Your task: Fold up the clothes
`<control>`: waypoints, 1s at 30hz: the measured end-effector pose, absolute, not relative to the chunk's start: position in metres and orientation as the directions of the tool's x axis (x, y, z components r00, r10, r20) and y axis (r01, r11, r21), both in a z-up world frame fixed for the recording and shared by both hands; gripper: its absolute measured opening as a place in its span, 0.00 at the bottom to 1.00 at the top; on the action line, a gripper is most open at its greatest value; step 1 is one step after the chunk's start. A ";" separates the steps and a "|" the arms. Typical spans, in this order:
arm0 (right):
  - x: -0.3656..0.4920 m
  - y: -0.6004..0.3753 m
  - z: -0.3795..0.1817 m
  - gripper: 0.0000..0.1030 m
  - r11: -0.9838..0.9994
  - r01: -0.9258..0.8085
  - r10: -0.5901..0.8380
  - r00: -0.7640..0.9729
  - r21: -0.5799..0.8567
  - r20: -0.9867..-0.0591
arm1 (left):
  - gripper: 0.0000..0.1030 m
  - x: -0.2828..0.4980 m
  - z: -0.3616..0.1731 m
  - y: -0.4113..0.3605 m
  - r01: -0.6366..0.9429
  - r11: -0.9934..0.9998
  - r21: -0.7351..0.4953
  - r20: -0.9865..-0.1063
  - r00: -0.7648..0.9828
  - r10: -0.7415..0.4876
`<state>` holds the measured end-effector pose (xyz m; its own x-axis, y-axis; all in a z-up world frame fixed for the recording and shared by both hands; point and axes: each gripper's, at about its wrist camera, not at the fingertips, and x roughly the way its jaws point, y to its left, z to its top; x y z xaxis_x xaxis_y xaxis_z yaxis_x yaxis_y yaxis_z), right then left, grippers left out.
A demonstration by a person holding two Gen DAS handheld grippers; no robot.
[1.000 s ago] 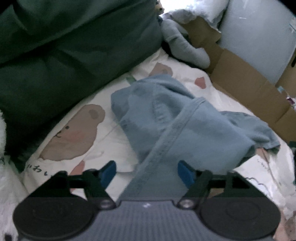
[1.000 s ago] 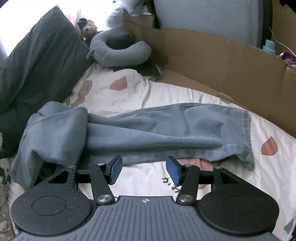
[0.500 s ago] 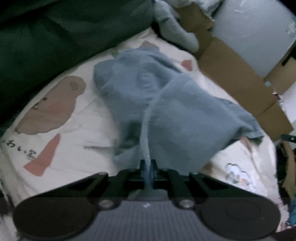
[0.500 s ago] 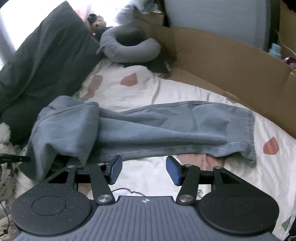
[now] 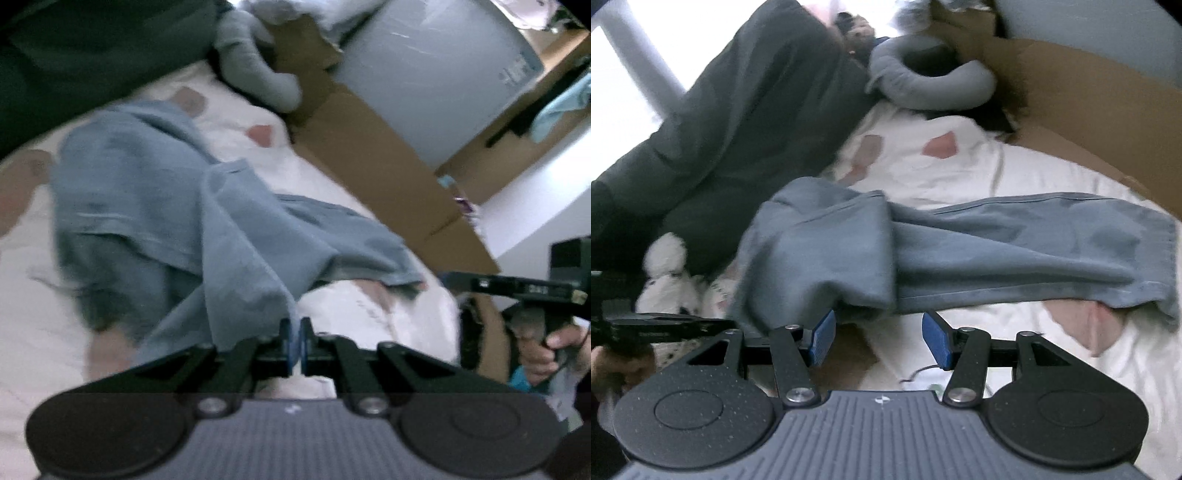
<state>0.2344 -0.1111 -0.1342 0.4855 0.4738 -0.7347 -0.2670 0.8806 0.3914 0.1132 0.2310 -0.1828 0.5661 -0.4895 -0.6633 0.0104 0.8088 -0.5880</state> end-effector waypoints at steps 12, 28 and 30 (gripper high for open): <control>0.256 -0.086 -0.148 0.57 0.830 -0.285 0.556 0.373 0.478 -0.743 | 0.03 0.147 -0.194 0.144 0.175 0.717 -0.674 -0.559 0.513 -0.651; 0.268 -0.087 -0.189 0.03 0.927 -0.266 0.332 0.260 0.263 -0.907 | 0.15 0.149 -0.196 0.110 0.284 0.717 -0.636 -0.559 0.471 -0.682; 0.267 -0.095 -0.186 0.03 0.938 -0.266 0.297 0.277 0.225 -0.914 | 0.36 0.146 -0.199 0.124 0.238 0.748 -0.620 -0.584 0.496 -0.642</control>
